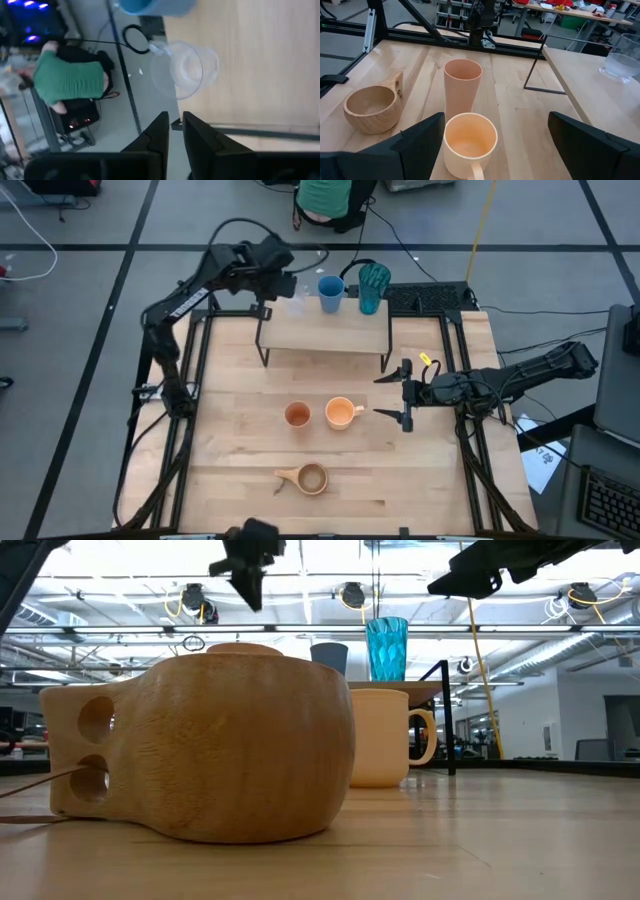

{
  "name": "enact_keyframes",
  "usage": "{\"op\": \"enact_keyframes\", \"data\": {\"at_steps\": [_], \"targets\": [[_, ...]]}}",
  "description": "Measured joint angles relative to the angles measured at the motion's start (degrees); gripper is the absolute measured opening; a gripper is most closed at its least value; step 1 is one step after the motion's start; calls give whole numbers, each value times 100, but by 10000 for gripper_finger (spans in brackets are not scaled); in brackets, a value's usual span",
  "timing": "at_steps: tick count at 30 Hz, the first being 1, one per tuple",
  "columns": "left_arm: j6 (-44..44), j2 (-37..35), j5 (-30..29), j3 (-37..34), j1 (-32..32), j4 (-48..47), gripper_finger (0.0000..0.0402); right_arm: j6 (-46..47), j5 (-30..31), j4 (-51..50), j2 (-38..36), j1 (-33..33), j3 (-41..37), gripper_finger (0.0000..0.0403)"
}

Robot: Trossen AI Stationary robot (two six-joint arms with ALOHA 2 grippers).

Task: Stack small to large cups/mugs on shelf
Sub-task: Put the orange cup on the shelf

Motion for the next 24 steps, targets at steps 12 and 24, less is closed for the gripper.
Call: {"op": "enact_keyframes", "data": {"at_steps": [12,24], "targets": [[-2748,-838,572,2,-864,-207,58,390,0,2,0,0,0,348],[-4153,-895,-165,-477,-3050,-560,58,962,2,100,0,0,0,348]]}}
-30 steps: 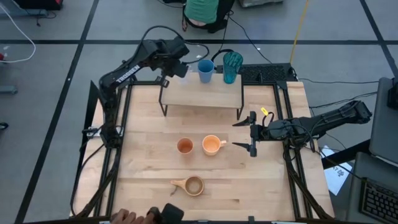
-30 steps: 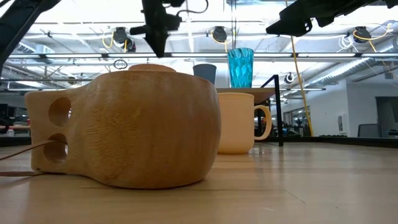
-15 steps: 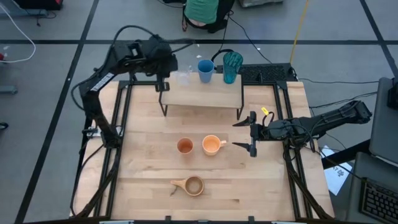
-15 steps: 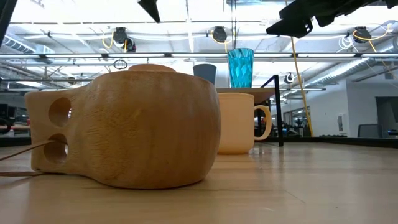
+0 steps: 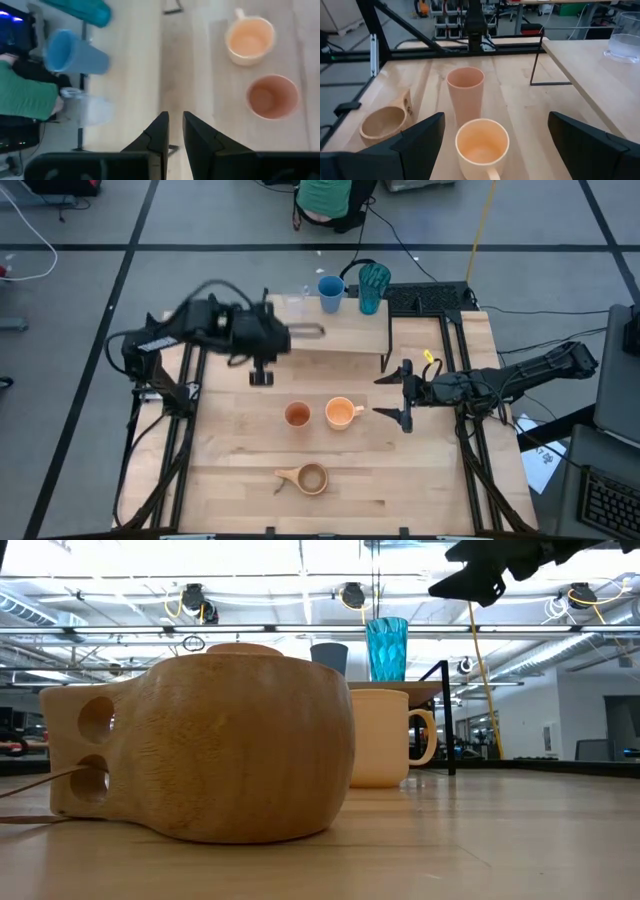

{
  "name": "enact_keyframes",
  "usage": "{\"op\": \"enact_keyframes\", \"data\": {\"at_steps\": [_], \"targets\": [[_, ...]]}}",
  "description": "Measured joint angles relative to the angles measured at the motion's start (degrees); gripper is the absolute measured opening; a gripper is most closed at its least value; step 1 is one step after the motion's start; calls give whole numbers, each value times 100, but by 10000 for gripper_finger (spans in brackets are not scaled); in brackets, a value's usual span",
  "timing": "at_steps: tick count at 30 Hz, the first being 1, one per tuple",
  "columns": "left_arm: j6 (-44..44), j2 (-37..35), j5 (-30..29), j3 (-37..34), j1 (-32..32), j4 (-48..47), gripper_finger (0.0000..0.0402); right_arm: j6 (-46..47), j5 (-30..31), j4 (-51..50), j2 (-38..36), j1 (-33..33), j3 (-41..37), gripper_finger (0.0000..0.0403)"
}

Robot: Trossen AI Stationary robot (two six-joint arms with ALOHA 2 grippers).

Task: Stack small to large cups/mugs on shelf
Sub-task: Put the orange cup on the shelf

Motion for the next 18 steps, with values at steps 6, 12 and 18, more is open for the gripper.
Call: {"op": "enact_keyframes", "data": {"at_steps": [6,12,18], "targets": [[-547,2,-297,-775,-667,28,58,108,0,165,0,8,0,348],[-682,-240,183,-1464,-1182,554,58,160,0,162,0,7,0,348],[-968,-962,123,-2429,-1842,1676,58,103,1,161,2,7,0,348]]}}
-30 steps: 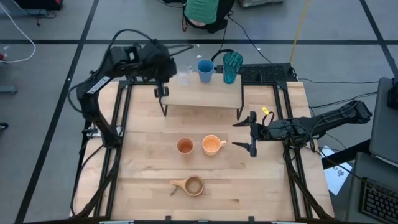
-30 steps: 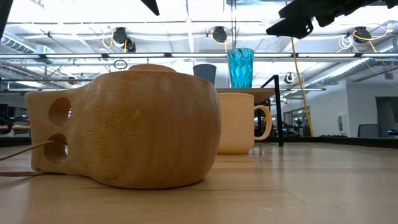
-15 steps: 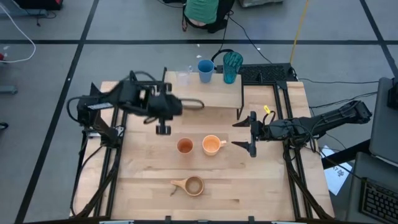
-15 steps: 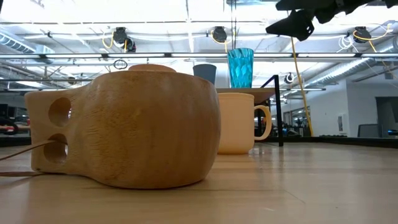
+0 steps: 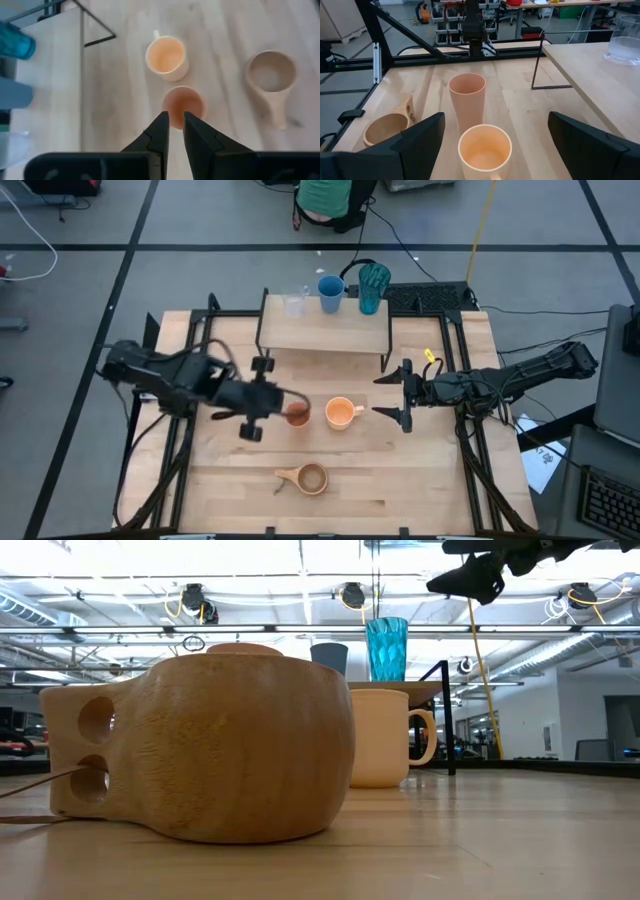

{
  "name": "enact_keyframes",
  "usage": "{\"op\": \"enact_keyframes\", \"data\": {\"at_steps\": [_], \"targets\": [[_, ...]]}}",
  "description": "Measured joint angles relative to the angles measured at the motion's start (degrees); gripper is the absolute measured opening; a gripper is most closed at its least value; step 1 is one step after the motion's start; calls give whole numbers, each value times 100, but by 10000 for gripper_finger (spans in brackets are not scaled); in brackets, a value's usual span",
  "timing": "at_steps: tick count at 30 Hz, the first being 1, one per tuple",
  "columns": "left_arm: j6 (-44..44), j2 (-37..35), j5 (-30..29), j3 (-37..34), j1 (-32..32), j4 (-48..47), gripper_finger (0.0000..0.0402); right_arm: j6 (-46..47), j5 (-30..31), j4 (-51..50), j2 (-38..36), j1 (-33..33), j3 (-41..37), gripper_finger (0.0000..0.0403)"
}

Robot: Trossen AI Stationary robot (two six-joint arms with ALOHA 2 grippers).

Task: Stack small to large cups/mugs on shelf
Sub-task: Put the orange cup on the shelf

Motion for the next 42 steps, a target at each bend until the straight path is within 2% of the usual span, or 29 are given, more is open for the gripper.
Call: {"op": "enact_keyframes", "data": {"at_steps": [3,7,10,16,22,28,35,42], "targets": [[-250,-360,-172,-561,-296,527,58,-52,1,1,0,0,0,348],[-701,-776,-787,-1354,-616,1215,58,-201,3,73,0,0,0,348],[-871,-963,-1005,-1958,-747,1802,58,-275,34,188,0,0,0,348],[-1053,-996,-1068,-2962,-955,3262,58,-48,38,355,0,0,0,348],[-425,-992,-1010,-3873,-1207,5224,58,142,56,392,148,173,0,337],[-681,-996,-1014,-4166,-1338,5539,58,196,634,412,495,443,0,313],[-966,-991,-1198,-4297,-1347,5623,58,687,972,434,1026,782,0,295],[-1021,-732,-1607,-4298,-1369,5640,58,975,1229,1031,1602,1051,0,292]]}}
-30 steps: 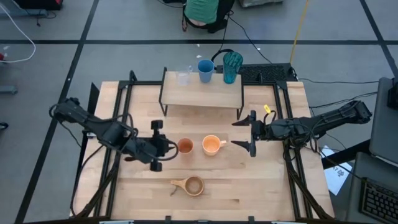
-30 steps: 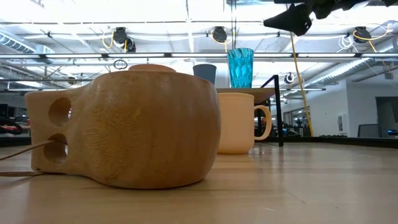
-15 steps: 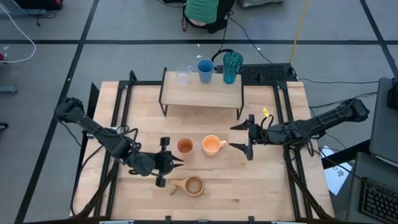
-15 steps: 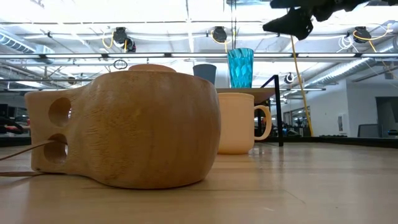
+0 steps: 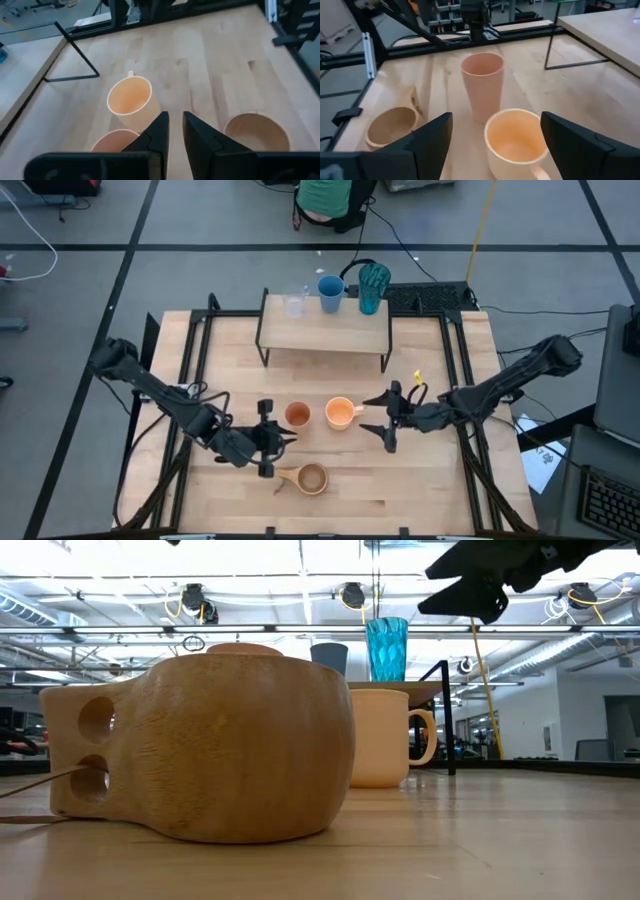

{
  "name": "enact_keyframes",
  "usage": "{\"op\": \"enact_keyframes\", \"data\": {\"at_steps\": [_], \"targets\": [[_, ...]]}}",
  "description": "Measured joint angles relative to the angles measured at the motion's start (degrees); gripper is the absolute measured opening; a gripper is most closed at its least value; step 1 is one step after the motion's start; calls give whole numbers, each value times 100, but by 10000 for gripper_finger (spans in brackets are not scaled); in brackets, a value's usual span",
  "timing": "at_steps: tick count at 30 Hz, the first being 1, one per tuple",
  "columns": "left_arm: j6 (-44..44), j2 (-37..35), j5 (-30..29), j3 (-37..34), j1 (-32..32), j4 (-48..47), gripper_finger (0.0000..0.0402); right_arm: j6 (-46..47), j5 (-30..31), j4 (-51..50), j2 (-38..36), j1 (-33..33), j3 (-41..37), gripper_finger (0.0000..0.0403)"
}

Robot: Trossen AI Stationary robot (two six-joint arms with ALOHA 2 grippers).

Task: Stack small to large cups/mugs on shelf
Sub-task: Put the orange cup on the shelf

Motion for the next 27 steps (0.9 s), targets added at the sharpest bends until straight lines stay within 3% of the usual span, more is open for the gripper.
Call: {"op": "enact_keyframes", "data": {"at_steps": [14,21,27], "targets": [[-117,215,-312,-2,0,-20,58,-179,24,320,263,17,203,292],[-120,215,-350,-2,0,-140,58,-446,-47,-1117,263,-131,849,292],[-200,215,-350,-2,1,-184,58,-577,-501,-2405,303,-316,1670,292]]}}
